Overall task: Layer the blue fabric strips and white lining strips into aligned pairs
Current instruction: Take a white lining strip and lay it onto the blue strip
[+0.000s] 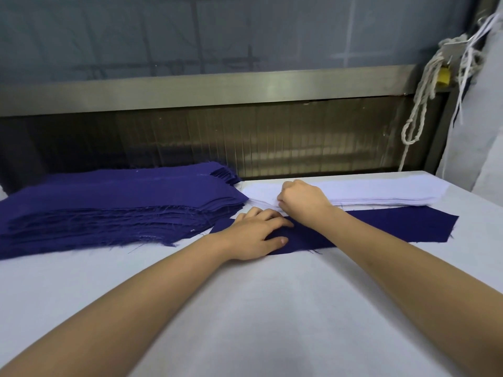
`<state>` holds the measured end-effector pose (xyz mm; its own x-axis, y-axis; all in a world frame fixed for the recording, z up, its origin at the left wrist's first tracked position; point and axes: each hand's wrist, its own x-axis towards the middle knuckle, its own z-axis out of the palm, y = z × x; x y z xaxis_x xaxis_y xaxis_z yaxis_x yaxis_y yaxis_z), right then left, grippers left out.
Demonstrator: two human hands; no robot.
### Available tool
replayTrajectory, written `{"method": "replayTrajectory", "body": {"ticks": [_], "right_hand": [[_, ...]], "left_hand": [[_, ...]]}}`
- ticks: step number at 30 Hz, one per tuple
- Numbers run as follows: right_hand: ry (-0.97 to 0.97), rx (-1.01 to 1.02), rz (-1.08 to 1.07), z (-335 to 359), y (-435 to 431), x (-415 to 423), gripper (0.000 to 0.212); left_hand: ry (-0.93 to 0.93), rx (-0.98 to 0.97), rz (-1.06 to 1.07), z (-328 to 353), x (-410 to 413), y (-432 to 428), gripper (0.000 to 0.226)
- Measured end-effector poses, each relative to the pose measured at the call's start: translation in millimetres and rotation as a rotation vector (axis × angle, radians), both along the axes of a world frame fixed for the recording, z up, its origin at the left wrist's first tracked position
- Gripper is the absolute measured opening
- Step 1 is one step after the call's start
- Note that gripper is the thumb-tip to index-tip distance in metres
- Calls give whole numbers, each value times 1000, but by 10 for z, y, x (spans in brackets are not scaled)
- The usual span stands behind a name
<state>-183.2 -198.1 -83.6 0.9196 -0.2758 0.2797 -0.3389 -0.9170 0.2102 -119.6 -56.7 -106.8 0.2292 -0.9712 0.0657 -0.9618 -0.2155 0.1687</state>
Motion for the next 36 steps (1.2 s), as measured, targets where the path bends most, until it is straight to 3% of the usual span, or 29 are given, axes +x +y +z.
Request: {"method": "replayTrajectory", "body": {"ticks": [6, 10, 15, 20, 27, 30, 36], "right_hand": [[9, -35, 7, -5, 23, -10, 21], [-53, -28, 20, -49, 5, -1, 24], [-189, 37, 4, -91, -47, 20, 25], [-345, 259, -13, -105, -87, 5, 17], [-531, 502, 3, -118, -152, -18, 19], [-539, 535, -21, -115, -173, -18, 28], [-567, 471, -12, -101, -158, -28, 24]], "left_hand": [[34, -37, 12, 34, 22, -60, 44], [112, -167, -3, 90, 87, -103, 33], [283, -387, 246, 165, 174, -205, 15], [490, -464, 386, 201, 223, -324, 29], [565, -507, 394, 205, 238, -408, 45], [566, -531, 375, 201, 234, -440, 48], [659, -512, 341, 261, 207, -520, 37]]}}
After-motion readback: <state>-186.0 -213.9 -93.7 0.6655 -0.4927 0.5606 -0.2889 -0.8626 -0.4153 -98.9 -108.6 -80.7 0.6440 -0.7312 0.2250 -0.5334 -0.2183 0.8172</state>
